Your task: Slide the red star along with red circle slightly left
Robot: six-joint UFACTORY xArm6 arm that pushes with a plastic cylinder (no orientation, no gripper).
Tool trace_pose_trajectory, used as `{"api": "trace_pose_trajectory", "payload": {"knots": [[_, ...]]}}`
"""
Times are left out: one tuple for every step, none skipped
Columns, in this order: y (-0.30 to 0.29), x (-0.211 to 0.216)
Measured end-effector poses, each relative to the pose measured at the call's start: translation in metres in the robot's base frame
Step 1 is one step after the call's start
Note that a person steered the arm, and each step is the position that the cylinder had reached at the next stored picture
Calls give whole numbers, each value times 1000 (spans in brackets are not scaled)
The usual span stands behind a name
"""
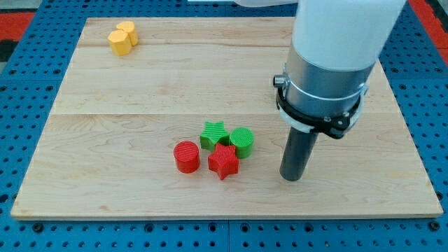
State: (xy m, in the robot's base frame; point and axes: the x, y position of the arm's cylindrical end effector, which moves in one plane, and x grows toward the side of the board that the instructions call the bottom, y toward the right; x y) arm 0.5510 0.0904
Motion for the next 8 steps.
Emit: {"api": "trace_pose_trajectory", "payload": {"knots": [[-14,-10],[-56,-13],[-92,-16],[-126,-16],[-150,-16],[-150,-2],[-150,3],[-151,3]]}}
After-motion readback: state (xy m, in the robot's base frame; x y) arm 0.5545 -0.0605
